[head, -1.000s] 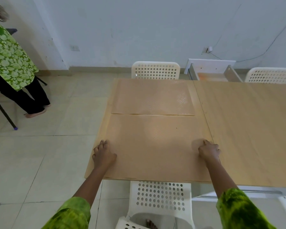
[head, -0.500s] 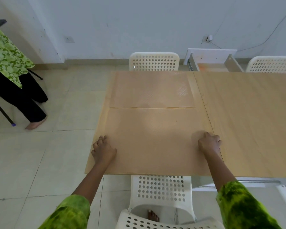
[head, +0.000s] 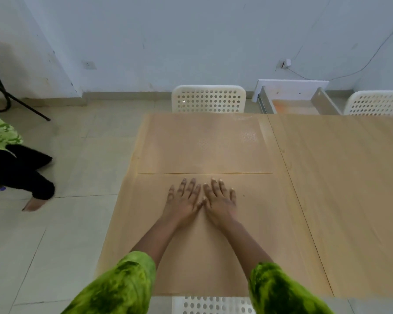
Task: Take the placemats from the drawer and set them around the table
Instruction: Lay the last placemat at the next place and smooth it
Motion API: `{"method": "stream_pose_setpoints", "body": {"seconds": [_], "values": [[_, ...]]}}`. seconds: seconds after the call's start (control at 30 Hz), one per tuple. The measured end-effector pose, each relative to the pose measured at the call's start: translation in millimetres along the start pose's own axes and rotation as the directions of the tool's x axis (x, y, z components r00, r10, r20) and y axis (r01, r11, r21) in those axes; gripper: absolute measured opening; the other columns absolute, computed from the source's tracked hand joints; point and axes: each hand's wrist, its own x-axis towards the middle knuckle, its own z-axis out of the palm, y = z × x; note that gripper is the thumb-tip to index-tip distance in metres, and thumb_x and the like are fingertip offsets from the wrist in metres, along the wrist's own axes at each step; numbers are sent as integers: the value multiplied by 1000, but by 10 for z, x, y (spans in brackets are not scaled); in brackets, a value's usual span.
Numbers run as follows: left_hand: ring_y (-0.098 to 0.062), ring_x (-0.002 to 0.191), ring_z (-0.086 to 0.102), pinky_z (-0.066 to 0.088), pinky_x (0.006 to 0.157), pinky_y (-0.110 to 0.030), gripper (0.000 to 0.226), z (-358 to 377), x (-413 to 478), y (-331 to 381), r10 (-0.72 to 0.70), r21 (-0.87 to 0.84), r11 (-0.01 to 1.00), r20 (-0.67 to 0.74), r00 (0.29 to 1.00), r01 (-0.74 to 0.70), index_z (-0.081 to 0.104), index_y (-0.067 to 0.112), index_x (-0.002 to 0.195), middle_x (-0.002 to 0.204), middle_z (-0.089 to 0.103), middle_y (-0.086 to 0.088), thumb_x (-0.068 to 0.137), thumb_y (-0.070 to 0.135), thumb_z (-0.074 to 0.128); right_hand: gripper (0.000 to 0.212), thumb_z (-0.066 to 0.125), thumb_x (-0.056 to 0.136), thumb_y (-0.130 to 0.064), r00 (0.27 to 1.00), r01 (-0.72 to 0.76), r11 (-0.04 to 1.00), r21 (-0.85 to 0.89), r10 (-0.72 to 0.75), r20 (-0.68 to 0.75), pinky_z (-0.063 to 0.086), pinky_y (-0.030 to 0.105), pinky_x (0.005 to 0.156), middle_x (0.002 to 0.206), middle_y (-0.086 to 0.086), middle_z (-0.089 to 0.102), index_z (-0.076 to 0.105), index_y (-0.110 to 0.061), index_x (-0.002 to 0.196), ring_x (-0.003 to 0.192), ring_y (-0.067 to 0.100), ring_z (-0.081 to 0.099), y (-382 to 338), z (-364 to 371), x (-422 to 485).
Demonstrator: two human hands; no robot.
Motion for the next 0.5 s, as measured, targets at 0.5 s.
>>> {"method": "stream_pose_setpoints", "body": {"seconds": [0.5], "values": [[-25,148,0,1,116,-45,90,240,-309,-711,-208,-56,978,-213,955,200,9,41,147,160,2,2,70,74,-23,60,9,98,-45,969,-240,970,-34,237,-72,-7,46,119,158,-1,-13,-11,-21,148,145,15,-16,1100,-280,-136]]}}
